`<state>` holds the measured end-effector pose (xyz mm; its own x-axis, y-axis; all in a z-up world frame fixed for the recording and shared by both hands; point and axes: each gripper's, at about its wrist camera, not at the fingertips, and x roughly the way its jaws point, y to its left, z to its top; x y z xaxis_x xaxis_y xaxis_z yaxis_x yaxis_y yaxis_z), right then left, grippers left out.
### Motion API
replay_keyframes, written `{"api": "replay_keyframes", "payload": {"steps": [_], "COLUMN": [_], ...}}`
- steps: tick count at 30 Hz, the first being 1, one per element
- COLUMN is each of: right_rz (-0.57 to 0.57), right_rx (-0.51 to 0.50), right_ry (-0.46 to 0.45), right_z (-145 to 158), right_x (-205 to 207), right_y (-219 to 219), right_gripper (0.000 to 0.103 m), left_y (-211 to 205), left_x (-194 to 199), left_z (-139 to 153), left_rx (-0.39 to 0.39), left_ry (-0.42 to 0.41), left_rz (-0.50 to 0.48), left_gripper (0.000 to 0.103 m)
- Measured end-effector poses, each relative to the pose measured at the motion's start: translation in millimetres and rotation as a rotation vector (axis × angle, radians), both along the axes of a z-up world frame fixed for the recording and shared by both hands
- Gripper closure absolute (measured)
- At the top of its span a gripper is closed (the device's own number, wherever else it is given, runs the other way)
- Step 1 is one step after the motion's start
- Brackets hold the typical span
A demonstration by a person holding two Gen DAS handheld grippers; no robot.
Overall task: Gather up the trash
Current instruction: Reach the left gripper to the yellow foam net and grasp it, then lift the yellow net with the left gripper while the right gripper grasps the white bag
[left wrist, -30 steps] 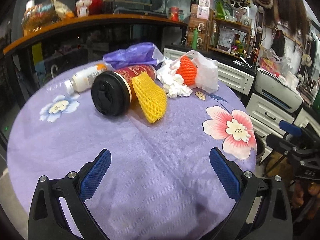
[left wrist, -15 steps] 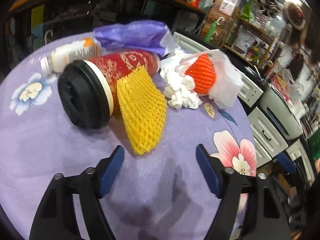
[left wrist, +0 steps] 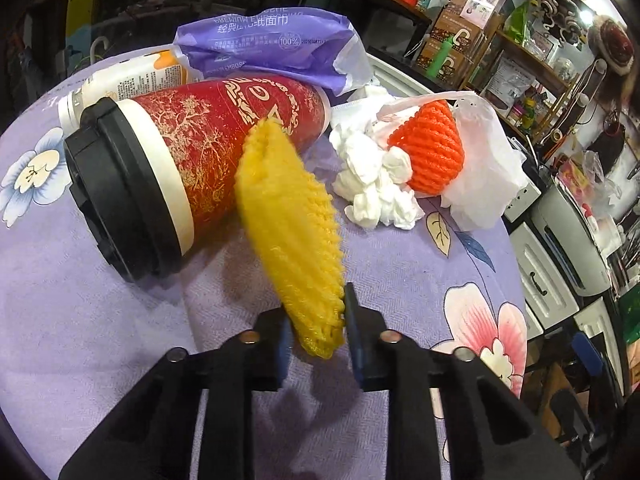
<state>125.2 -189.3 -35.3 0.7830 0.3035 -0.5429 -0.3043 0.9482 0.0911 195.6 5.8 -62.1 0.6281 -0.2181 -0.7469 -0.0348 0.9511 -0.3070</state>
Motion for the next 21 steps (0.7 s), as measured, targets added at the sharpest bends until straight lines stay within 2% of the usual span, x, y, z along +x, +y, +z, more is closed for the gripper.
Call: {"api": "replay_keyframes", "payload": {"steps": [4,9,11,19,20,21], "right_rz": [0.030,0.095,0.107,0.128,0.125,0.119], "right_rx": [-0.017,-0.062,-0.074,-0.105,-0.114,-0.128], "right_ry": [-0.030,-0.034,-0.033,-0.013,-0.016,-0.019], "right_z": [5.4,14.3,17.1,19.2,18.7,17.7], "right_x": [15.5,53.0,70.0,127.5,131.0,133.7], "right_y": [6.0,26.1,33.6,56.3,58.7,60.0], "right_gripper": [0.005,0.007,0.014,0.027,0.032,0.042], "left_y": [-1.5,-18.0,-23.1,-27.5,-26.8,-25.6], "left_x": [-5.5,-16.4,-20.4,-20.2,-19.9,-19.2], "left_z": [4.0,15.9,20.0,26.8,26.2,25.0], "left_rx": [-0.009,0.017,0.018,0.029,0.029,0.028], "left_ry": [-0.023,-0.085,-0.102,-0.133,-0.134,-0.132], "left_rz": [-0.011,-0.066,-0.087,-0.115,-0.114,-0.114], "left_gripper": [0.084,0.084,0.084,0.084,0.084,0.084]}}
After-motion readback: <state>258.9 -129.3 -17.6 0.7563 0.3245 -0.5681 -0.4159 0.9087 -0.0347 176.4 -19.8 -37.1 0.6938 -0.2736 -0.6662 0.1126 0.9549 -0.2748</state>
